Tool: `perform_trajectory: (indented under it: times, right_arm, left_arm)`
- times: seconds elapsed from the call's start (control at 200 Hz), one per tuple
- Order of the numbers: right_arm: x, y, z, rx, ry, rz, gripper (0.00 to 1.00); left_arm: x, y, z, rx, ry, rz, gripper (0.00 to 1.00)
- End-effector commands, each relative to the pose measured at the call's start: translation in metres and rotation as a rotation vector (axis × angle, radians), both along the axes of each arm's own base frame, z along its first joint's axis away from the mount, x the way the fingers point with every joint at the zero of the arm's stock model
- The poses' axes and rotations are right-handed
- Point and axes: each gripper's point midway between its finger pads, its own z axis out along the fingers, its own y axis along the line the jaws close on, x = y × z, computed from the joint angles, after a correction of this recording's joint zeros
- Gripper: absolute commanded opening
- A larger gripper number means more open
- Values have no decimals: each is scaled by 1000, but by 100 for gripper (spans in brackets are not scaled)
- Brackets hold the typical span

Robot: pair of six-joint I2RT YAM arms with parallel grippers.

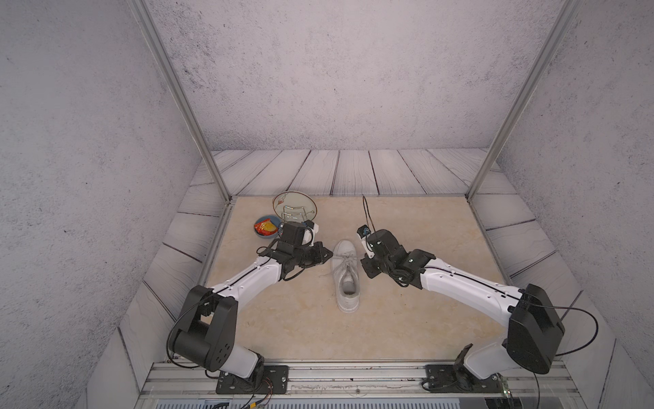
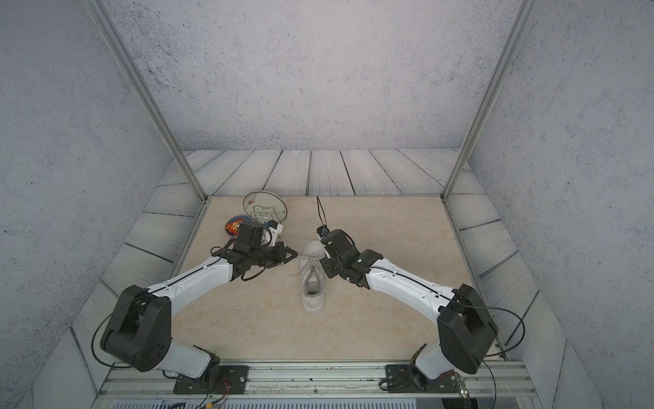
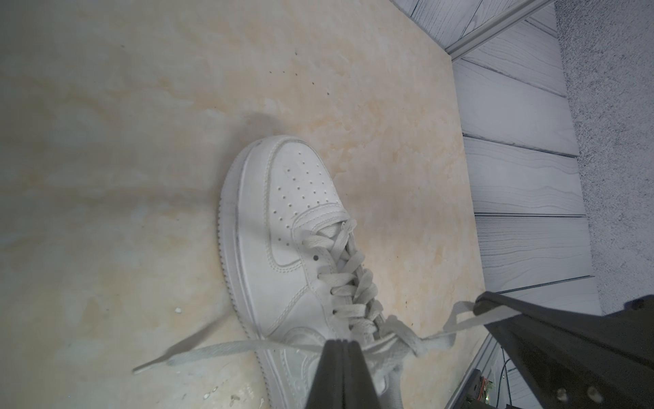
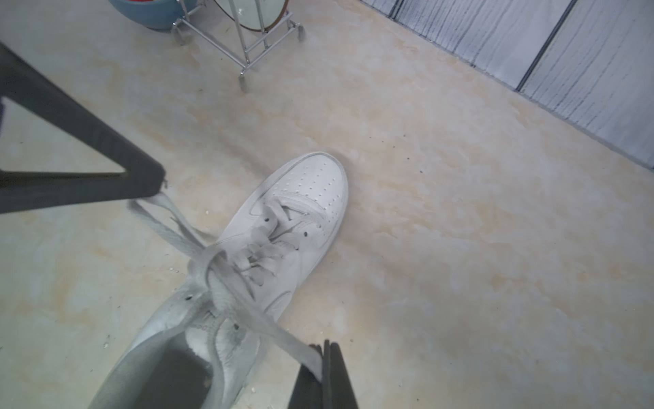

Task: Tie the shoes
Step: Tie the shoelace on the shoe.

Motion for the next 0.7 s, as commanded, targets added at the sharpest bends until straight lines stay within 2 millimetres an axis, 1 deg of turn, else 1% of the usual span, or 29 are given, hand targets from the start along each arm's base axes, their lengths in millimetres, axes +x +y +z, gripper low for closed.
perform_trajectory:
  times: [0.0,0.145,0.215,0.395,0.485,0.696]
  right_arm:
    - [8,-15,-11,-113,-10,-17,0]
    - [8,-26,-23,-166,-1,-30,0]
    - [11,-35,-27,-191,1,-53,0]
    - [14,-49,-37,-242,6,-80,0]
    - [16,-55,-41,-261,6,-94,0]
    - [22,-77,-45,-256,33,-176,0]
  left_arm:
    - [0,11,-2,32,-25,17,0]
    - [-1,21,-8,44,-18,41,0]
    - [-1,28,-11,55,-16,66,0]
    - [-1,46,-15,81,-18,120,0]
    - [-1,48,-14,76,-21,120,0]
    - [0,53,-15,81,-20,132,0]
